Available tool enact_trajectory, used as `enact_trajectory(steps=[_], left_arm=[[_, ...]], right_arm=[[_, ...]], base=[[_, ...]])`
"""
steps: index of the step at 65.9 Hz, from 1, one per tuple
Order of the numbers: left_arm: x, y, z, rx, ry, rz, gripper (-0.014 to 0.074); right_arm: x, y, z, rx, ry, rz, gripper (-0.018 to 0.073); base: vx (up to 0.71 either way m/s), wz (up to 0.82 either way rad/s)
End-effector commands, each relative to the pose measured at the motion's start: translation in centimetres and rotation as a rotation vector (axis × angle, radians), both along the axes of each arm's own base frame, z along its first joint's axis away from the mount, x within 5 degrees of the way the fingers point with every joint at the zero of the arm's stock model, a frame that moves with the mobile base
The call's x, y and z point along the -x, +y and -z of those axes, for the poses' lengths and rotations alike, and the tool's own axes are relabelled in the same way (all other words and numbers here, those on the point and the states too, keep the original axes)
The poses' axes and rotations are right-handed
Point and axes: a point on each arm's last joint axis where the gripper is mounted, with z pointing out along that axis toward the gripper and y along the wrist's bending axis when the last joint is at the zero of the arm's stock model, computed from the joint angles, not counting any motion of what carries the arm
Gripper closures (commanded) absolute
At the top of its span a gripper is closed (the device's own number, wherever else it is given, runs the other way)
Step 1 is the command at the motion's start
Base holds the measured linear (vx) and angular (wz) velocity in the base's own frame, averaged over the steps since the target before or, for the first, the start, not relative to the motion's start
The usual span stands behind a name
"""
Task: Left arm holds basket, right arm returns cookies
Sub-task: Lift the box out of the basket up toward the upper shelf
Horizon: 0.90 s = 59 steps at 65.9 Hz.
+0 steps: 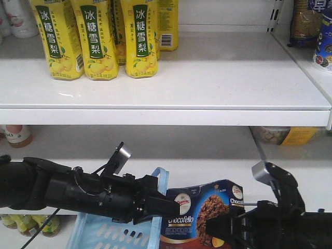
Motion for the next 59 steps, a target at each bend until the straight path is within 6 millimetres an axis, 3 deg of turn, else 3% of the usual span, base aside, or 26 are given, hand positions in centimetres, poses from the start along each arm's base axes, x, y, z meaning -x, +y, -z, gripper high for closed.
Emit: enact_trajectory(steps=[1,21,40,48,59], left_arm=[[-0.1,-0.3,-2.7,0.098,-0.079,0.009,0.0603],[-0.1,-0.3,-2.7,0.098,-0.079,0.009,0.0603],[-0.1,-0.3,-2.7,0.098,-0.079,0.009,0.0603],[-0.1,-0.3,-2.7,0.098,-0.079,0.009,0.0603],[-0.1,-0.3,-2.7,0.098,-0.079,0.009,0.0603]], right_arm=[[0.7,-0.8,-2.2,-0.039,-0.072,0.006,0.0314],[4.0,-3.9,-5.4,0.045,-0.216,0.058,0.0314],[7.8,-4.7,-13.7,0.025,-0.591,0.049,0.0314],[8.0,-5.4,-16.8,0.003,-0.772,0.158,0.0314],[6.3,-6.8,-19.2,0.02,-0.957,0.358,0.0314]], base=[[0.0,0.0],[0.0,0.0],[0.0,0.0],[0.0,0.0],[0.0,0.0]])
